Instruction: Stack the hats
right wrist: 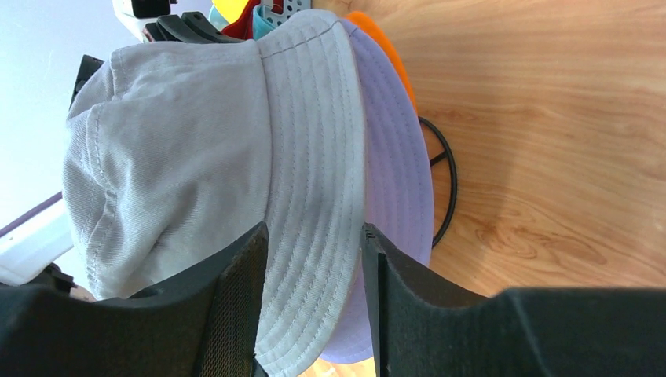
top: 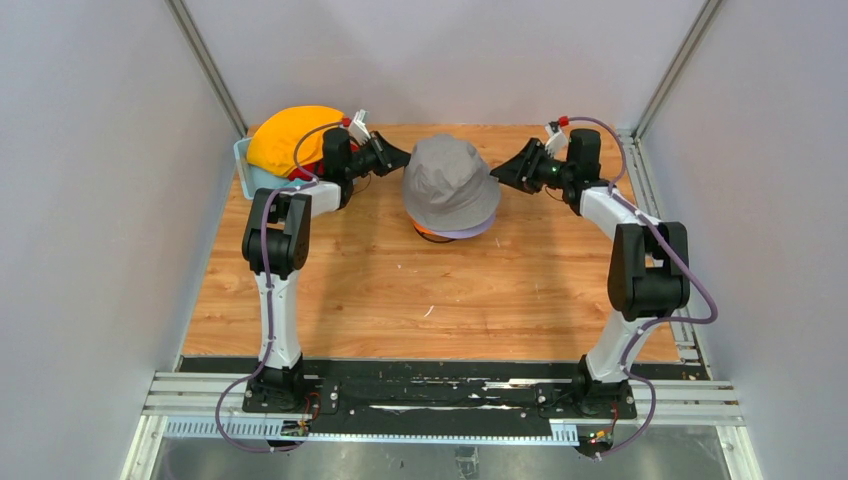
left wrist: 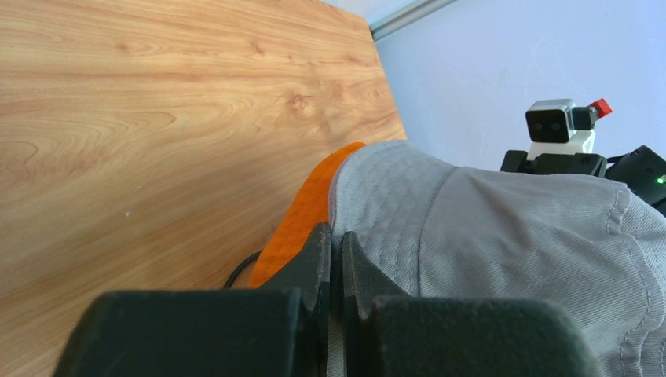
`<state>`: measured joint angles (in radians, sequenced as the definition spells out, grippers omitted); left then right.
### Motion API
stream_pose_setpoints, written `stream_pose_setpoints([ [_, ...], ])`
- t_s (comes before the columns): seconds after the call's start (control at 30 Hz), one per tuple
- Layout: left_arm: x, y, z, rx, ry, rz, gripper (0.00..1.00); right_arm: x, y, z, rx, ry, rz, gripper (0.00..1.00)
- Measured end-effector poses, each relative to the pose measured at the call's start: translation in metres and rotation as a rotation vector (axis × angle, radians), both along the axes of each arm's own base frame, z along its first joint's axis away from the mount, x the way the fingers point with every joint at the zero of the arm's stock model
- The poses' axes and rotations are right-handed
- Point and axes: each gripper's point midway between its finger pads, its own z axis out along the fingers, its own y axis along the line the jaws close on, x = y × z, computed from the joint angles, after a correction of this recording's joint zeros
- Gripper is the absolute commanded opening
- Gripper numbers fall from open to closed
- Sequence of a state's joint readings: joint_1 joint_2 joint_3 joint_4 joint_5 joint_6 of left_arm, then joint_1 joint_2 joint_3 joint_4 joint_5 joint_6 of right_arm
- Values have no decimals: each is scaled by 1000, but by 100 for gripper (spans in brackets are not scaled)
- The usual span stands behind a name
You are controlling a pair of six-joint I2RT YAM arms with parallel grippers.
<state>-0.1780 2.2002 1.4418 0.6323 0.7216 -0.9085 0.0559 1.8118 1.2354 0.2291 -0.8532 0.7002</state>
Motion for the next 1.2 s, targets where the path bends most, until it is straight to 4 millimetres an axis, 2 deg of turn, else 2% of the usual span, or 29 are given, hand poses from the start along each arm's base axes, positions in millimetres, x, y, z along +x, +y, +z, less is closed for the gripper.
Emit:
stream_pose_setpoints([
  [0.3,0,0,0,0,0,0,0,-18,3,-12,47,99,-28,47],
  [0.4,0,0,0,0,0,0,0,-25,4,-10,59,107,-32,42],
  [0.6,0,0,0,1,1,0,0,-35,4,-8,75,106,-36,1],
  [0.87,0,0,0,3,1,0,0,-39,2,-19,65,137,-53,1],
  [1.2,0,1,1,6,-4,5,0,-31,-2,-47,-36,193,-74,1],
])
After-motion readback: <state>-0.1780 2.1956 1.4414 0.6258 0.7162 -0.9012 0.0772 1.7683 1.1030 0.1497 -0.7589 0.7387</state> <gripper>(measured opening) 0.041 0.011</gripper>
